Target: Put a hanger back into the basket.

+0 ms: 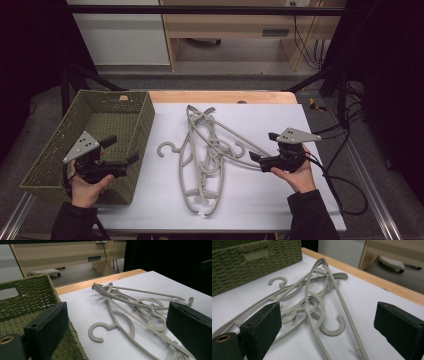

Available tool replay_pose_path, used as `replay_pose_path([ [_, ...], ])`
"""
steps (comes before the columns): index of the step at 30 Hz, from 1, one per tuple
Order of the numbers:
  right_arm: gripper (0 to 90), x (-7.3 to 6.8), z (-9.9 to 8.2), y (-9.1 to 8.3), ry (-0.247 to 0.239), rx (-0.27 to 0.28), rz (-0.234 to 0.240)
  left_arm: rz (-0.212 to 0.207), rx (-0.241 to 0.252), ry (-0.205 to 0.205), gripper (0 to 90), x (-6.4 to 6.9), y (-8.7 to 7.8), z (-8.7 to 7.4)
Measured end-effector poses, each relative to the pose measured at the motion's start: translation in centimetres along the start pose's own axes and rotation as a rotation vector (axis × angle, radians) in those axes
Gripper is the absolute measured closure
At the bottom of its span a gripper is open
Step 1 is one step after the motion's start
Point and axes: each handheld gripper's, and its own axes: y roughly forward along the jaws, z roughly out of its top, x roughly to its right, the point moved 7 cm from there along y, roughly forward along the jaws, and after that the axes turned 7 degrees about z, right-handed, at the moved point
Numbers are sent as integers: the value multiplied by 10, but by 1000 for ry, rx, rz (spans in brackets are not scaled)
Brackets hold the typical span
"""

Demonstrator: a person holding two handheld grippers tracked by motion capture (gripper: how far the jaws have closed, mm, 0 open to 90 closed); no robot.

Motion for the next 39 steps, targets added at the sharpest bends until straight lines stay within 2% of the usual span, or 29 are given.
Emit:
replay_pose_path([
  [1,94,1,-2,9,-9,-31,14,0,0,1,40,0,0,0],
  [3,101,1,-3,12,-14,-42,18,1,-1,1,40,0,0,0],
  [4,118,2,-5,23,-16,-74,37,2,3,-6,40,-1,0,0],
  [13,214,3,-29,64,-16,-252,88,-1,-3,8,40,1,0,0],
  [16,272,4,-37,74,-7,-296,86,-3,-1,9,40,1,0,0],
  [18,292,5,-39,75,-5,-306,89,-5,-3,10,40,1,1,0],
  [19,319,6,-45,79,-5,-338,95,-5,-1,5,40,2,1,0],
  [21,350,6,-50,83,3,-363,110,-7,-1,7,40,3,1,0],
  [23,383,5,-55,87,31,-398,100,-9,-4,12,40,3,1,0],
  [24,400,6,-59,90,15,-415,107,-10,-2,12,40,3,0,1],
  [25,400,6,-59,90,15,-415,107,-10,-2,12,41,3,0,1],
  [26,442,7,-65,93,16,-447,113,-10,-3,15,41,3,0,1],
  [31,526,10,-74,98,23,-484,124,-10,-5,15,41,4,1,1],
  [32,574,11,-78,99,19,-506,126,-11,-9,20,41,4,2,0],
  [35,613,13,-80,101,10,-516,123,-12,-10,22,41,5,2,0],
  [37,688,13,-83,101,9,-525,147,-11,-11,24,42,5,3,0],
  [39,728,16,-83,102,-7,-523,137,-12,-16,29,42,6,4,-1],
])
